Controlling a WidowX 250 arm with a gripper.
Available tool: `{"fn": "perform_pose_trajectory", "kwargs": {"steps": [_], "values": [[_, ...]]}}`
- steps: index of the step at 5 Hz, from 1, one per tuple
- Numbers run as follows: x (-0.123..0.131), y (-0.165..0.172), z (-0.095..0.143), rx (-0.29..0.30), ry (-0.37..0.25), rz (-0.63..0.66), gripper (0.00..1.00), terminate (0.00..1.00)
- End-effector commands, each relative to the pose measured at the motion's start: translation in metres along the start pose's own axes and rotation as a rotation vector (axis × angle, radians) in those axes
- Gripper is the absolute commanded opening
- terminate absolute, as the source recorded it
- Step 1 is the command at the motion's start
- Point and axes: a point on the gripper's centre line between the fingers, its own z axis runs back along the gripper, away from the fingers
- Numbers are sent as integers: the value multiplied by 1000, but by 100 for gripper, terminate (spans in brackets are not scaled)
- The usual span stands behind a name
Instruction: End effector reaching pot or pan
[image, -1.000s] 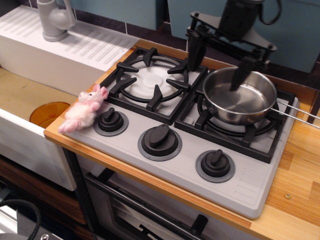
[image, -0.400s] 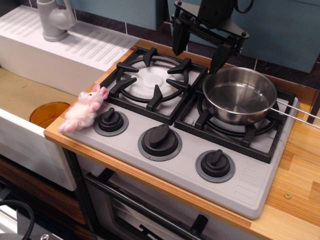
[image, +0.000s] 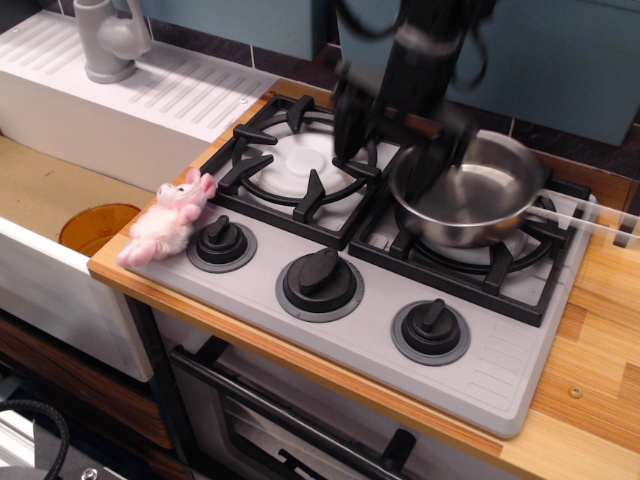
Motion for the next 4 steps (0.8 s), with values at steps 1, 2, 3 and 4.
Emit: {"fn": "perform_pose_trajectory", "kwargs": {"steps": [1, 2, 3, 4], "values": [[17, -4, 12, -42, -47, -8, 100, 0], [29, -3, -1, -52, -92, -18, 100, 0], [32, -2, -3, -64, -99, -29, 100, 0], [32, -2, -3, -64, -99, -29, 100, 0]]}}
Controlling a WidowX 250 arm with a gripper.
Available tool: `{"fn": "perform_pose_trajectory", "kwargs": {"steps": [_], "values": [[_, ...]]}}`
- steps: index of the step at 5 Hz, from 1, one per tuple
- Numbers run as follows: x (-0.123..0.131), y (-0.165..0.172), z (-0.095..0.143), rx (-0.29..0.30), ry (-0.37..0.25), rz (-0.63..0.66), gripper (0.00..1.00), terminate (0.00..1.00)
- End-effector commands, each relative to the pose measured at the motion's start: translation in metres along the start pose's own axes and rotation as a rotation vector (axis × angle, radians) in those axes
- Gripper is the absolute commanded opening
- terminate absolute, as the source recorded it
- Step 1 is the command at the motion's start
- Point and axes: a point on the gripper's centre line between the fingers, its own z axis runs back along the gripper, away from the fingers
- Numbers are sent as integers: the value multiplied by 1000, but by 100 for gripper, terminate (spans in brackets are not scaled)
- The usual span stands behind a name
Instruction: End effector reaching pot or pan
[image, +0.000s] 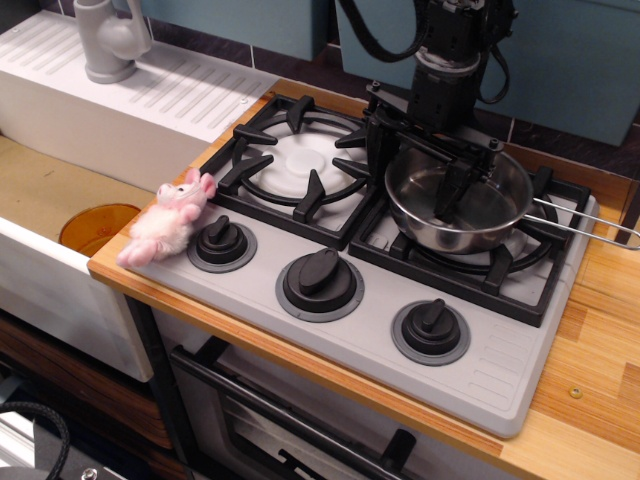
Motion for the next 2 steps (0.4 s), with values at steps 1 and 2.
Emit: {"fn": "perform_pose_trajectory", "kwargs": {"steps": [1, 2], "values": [[7, 3, 7, 4, -32, 7, 100, 0], [7, 3, 7, 4, -32, 7, 100, 100]]}}
